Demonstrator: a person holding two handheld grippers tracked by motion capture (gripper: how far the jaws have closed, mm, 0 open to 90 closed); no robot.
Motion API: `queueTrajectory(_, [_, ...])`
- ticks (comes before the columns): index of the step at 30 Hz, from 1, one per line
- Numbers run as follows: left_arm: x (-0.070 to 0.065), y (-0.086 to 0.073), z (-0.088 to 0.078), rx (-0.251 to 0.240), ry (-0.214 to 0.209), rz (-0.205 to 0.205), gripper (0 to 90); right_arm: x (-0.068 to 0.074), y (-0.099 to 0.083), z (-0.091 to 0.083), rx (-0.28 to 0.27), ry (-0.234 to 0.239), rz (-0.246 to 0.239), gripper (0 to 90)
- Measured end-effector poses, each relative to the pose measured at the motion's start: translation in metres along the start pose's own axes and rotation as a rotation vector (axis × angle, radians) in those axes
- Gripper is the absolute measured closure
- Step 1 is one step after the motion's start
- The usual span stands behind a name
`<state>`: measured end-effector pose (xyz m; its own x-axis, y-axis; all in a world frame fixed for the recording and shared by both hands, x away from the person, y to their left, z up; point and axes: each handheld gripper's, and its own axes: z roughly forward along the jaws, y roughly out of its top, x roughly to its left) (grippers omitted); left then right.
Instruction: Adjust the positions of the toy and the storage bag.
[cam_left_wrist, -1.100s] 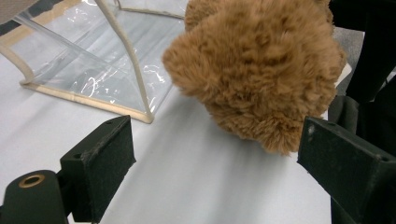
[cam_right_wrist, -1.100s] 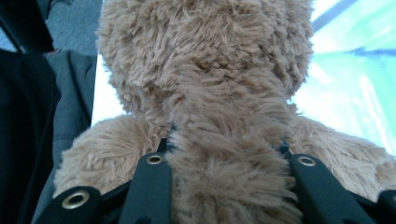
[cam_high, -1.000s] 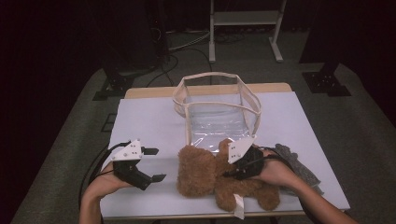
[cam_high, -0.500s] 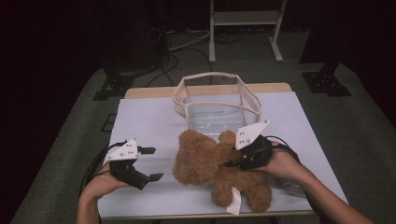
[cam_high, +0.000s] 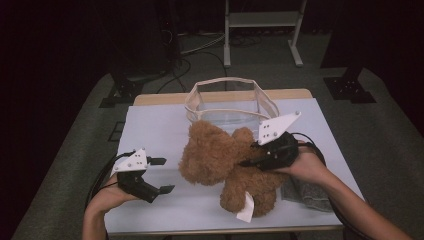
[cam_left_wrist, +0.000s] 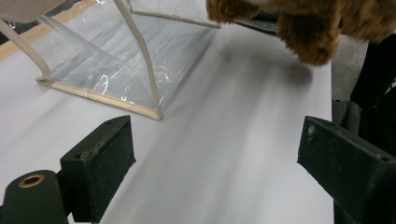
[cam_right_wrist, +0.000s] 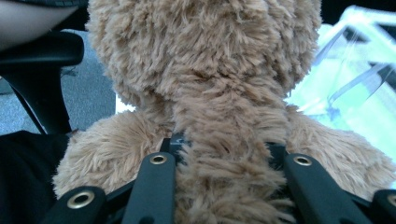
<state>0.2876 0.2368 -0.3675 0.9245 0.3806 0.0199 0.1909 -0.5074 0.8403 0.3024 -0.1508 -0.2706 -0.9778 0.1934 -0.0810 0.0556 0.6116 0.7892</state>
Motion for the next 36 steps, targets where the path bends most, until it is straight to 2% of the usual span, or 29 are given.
queueTrajectory(8, [0.000,-0.001,-0.003,-0.009,0.004,-0.005,9.6,-0.009,0.046,-0.021,-0.038,-0.011,-0.022,66.6])
queueTrajectory(14, [0.002,-0.002,-0.003,-0.010,0.004,-0.007,9.7,-0.018,0.090,-0.036,-0.050,-0.028,-0.055,66.5])
queueTrajectory(19, [0.003,-0.003,-0.004,-0.008,0.004,-0.010,9.6,-0.031,0.129,-0.047,-0.048,-0.056,-0.071,66.5])
queueTrajectory(27, [0.004,-0.004,-0.004,-0.013,0.003,-0.008,9.6,-0.066,0.181,-0.054,-0.023,-0.105,-0.072,66.4])
queueTrajectory(36, [0.004,-0.006,-0.003,-0.009,-0.002,-0.009,9.6,-0.117,0.207,-0.045,0.009,-0.154,-0.019,66.3])
